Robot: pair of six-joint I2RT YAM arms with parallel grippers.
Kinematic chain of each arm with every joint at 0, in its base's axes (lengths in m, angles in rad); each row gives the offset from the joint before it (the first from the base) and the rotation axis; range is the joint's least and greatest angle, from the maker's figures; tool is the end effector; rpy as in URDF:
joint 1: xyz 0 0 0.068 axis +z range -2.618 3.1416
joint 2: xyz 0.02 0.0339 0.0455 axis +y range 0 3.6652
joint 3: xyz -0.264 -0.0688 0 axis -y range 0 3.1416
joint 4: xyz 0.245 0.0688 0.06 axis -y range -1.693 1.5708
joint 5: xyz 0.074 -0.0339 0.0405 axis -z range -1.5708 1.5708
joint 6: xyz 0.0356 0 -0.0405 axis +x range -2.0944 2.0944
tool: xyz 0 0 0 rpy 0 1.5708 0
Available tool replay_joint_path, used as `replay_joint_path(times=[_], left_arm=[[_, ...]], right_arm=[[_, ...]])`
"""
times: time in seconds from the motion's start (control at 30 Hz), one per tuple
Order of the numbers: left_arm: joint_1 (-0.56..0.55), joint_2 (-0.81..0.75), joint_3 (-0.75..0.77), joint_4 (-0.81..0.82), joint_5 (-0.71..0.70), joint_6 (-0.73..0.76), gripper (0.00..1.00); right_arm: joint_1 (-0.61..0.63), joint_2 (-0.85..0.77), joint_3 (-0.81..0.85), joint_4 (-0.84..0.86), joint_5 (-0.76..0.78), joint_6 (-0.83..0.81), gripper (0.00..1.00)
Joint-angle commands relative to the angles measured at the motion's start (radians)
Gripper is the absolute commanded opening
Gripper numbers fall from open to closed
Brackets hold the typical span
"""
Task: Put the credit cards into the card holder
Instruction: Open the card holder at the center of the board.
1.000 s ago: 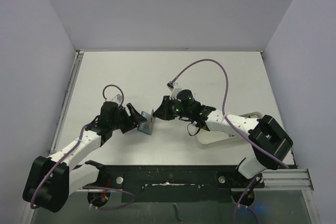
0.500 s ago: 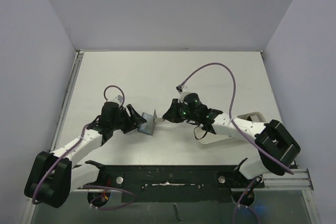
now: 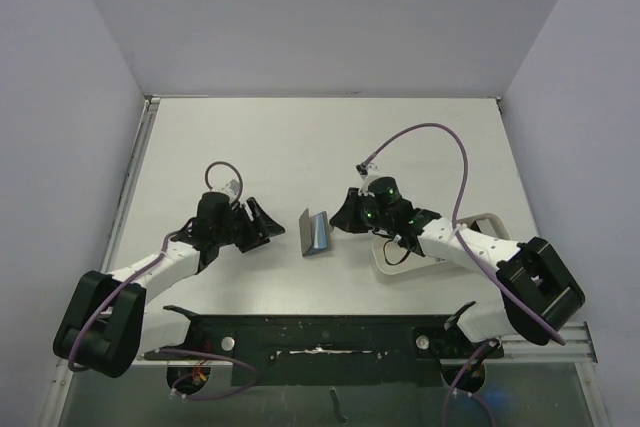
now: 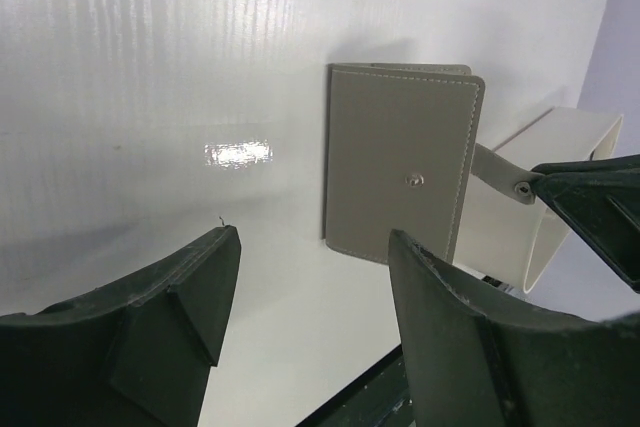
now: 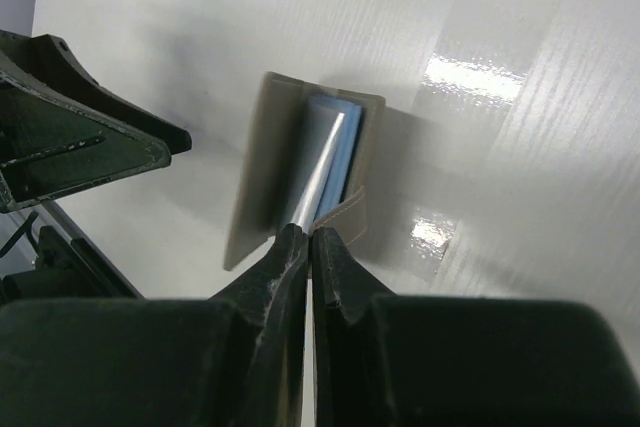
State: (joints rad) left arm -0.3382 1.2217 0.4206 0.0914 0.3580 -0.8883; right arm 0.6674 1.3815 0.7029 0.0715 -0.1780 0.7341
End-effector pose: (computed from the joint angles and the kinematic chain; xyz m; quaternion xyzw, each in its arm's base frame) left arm 0.2078 -0.0863 0.1574 -0.1713 0.8808 -0.3687 0.2427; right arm 0.2225 0.1834 0.2035 -0.0117 0.8835 0.3578 0.3020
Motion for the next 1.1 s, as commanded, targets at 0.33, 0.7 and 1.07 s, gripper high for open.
replay_joint_path(times=[0.33,0.7,1.07], left_arm=[[0.008,-0.105,-0.021,0.073,0.04,-0.033,0.7],[0.017,-0.061,-0.056,0.103,0.029,-0.014,0.71],[0.018,0.001,-0.058,0.183,0.052,-0.022,0.52]], right_arm=[[0.049,0.046,0.089,0.21,-0.167,0.073,0.0],[0.045,0.07,0.073,0.208,-0.163,0.088,0.0],[0.037,0.063,0.051,0.208,-0.161,0.083,0.0]])
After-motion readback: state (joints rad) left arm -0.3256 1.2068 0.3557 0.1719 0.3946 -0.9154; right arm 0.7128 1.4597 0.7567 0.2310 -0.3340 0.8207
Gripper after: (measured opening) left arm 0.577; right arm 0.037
